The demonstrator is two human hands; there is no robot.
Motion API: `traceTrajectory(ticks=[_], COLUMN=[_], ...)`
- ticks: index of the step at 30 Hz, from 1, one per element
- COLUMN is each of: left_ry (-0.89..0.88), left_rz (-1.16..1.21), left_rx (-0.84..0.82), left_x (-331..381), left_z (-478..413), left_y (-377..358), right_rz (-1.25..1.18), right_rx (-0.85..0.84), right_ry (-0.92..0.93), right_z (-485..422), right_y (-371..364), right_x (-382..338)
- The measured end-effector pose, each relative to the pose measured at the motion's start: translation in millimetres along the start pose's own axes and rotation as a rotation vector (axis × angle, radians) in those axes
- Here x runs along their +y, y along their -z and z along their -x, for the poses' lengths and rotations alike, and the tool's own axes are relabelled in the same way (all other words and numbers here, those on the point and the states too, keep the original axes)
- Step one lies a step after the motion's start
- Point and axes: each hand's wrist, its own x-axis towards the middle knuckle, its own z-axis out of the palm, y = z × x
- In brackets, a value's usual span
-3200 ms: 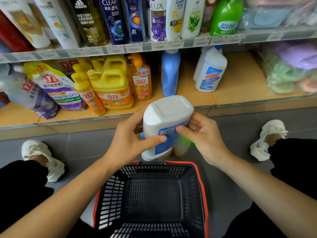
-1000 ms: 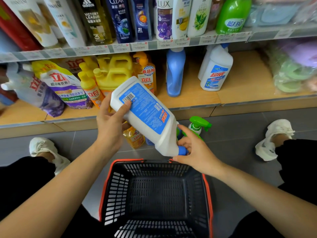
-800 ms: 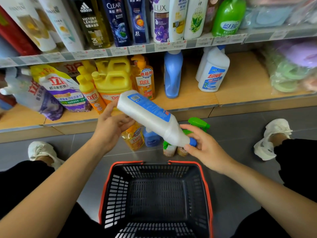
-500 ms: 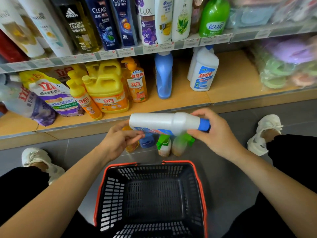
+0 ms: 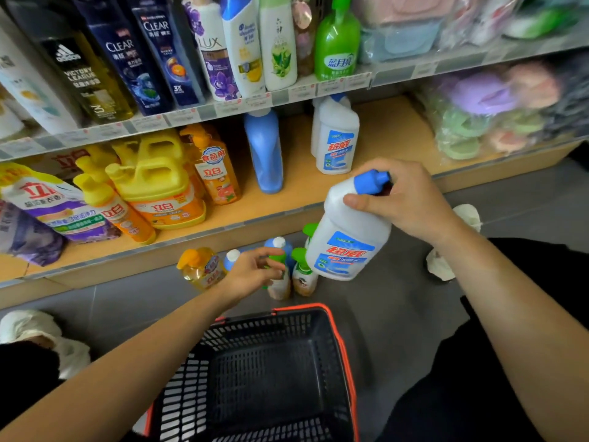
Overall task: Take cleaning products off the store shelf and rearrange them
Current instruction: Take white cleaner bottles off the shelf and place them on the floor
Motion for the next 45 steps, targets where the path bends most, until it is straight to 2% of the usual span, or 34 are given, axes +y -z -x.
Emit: traceTrajectory(ticks=[5,8,10,13,19,27,30,33,35,39,43,45], left_ry=[-0.260,-0.383,-0.362,-0.290,-0.363,-0.344,-0.421,-0.482,-0.498,-0.492,-0.452,-0.443], left_rz=[-0.499,-0.752,-0.908,-0.890,-0.804,-0.925,-0.990,-0.985,-0.984,-0.926,-0.872,-0.838], left_rx=[0.158,0.105,0.082,0.074,0.121,0.167,0.222,0.198,0.158,0.097,0.074,0.064], left_x=[-8,-7,-11,-19,-28,-25,-17,-6,-4,-10,-11,-12], left_z=[-41,-62,-73,-81,-85,-90,-95,-109,-120,-132,-135,-138], left_y=[-17,-29,-36,-40,-38,-44,-47,-50,-51,-48,-46,-45], right_rz=[0.132,0.222,0.273,0.364,0.418,0.277,0.256,0.191,0.187,0.199,0.060,-0.002], right_rx=[0.006,-0.035,-0.087,-0.152,-0.211,-0.210,-0.303,-0.413,-0.372,-0.108,0.120,0.170], right_ry=[-0.081,-0.157,-0.195,-0.259,-0.398,-0.427,-0.451,-0.542,-0.583,-0.568,-0.592,-0.606], right_z=[3,6,9,11,13,17,12,-1,-16,-72,-144,-174], right_y=[8,-1,-12,-29,-62,-87,-81,-67,-55,-36,-35,-41], right_x=[34,63,85,117,163,181,179,173,173,186,206,216])
